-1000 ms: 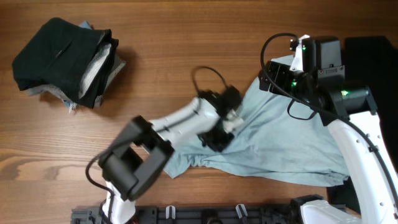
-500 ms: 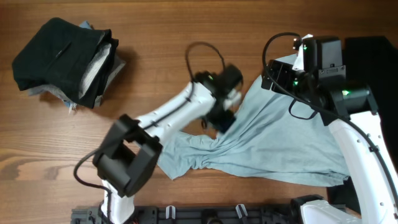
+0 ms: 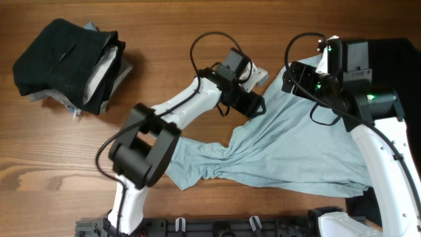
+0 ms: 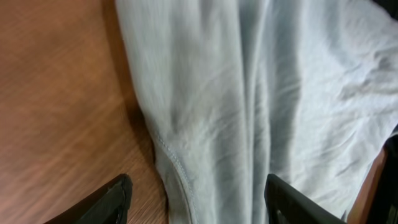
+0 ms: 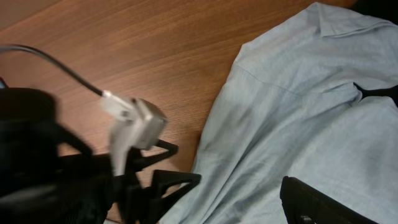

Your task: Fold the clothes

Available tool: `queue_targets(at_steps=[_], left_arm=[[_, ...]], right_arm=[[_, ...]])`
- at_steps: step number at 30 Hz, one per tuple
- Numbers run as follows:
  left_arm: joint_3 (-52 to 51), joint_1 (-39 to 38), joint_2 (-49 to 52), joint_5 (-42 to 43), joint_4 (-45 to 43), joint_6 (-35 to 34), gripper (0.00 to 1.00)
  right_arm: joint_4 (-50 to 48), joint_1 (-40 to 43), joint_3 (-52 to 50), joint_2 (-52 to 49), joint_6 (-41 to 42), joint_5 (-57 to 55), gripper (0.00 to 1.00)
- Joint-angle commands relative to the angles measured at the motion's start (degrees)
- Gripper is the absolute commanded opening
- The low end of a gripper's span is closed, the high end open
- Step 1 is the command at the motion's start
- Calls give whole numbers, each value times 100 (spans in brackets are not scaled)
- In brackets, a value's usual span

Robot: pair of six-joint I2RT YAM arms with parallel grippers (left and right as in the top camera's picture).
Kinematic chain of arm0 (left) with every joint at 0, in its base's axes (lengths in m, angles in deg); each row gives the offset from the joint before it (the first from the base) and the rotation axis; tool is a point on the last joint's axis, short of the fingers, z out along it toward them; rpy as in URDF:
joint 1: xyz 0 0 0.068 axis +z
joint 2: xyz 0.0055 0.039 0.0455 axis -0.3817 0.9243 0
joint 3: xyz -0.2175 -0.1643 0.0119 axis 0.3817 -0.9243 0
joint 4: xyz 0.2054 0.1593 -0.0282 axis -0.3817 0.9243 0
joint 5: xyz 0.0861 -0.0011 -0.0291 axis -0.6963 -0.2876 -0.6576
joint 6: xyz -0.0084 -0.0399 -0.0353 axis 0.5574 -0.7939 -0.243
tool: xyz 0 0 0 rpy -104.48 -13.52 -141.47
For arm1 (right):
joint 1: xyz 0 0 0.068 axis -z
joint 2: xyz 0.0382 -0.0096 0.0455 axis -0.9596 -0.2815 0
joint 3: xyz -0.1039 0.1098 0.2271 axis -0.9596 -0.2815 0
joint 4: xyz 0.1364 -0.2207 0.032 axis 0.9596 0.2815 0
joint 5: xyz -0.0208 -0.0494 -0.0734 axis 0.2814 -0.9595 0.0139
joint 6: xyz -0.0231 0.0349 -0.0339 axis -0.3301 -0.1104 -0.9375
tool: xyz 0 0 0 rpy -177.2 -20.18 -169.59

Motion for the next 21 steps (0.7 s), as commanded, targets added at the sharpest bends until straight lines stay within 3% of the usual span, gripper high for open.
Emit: queue_targets(at_steps=[1,7,12,17,21], left_arm=[[31,-7,262,396,-96,7,69],[31,-208,374,396,-157,7,63],[31,-511,476,365,-195,9,42],[33,-573,520,328,-188,2,6],[136,-387,422,238,-72,-345,4]], right_arm=[[4,33,63,-28,55,-81,90],[0,33,63,-28,57,-20,90],[0,33,63,-28,57,-20,90],[-2,33,63,-28,59,-17,90],[-2,33,63,-22,57,-17,89]])
